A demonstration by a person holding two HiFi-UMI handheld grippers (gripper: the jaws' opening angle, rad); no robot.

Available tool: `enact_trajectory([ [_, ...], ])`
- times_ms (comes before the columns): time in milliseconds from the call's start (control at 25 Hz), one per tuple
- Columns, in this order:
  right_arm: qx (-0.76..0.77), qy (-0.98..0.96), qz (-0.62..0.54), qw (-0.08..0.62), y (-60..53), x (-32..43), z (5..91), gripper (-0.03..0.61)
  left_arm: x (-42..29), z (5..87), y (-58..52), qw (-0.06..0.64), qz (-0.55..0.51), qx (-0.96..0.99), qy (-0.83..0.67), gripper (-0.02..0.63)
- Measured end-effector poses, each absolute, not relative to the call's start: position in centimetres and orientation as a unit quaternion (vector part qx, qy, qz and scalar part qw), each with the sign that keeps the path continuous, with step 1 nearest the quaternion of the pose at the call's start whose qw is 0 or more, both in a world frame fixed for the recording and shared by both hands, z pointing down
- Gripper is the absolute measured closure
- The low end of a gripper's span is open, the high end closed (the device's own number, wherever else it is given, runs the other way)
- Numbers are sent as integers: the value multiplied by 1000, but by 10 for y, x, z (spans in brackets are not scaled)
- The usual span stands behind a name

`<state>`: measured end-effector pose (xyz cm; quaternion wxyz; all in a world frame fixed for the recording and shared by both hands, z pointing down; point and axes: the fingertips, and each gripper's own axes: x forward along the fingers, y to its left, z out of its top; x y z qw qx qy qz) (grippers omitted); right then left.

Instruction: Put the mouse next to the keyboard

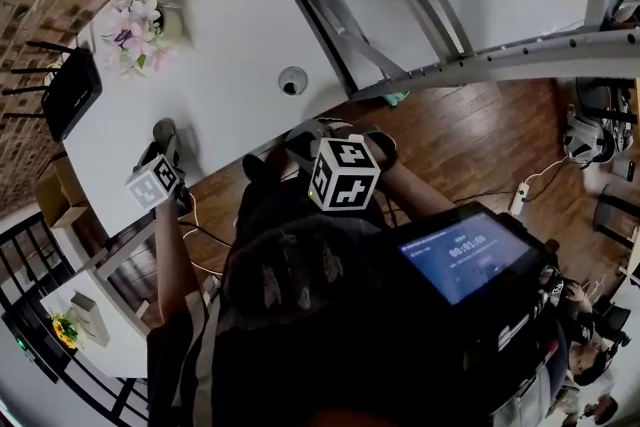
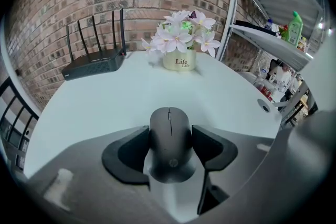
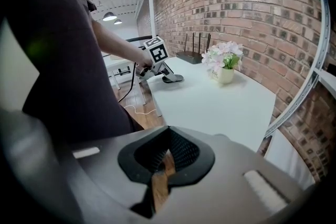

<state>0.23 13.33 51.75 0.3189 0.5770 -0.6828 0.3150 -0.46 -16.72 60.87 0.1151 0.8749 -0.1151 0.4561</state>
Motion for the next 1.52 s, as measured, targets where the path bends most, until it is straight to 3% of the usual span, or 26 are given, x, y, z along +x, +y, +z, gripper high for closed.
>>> enact_trajectory([
  [360, 580, -677, 325, 317, 141, 7, 523, 574, 23, 614, -136, 104, 454, 881, -79, 350],
  [560, 572, -679, 327, 323, 141, 7, 524, 574, 32, 641, -121, 131, 429, 893, -42, 350],
  [800, 561, -689, 324, 324, 136, 0, 523, 574, 35, 607, -106, 94, 448, 888, -44, 348],
  [1520, 516, -714, 318, 350, 121, -16, 527, 572, 53, 612, -63, 55, 446, 893, 19, 350],
])
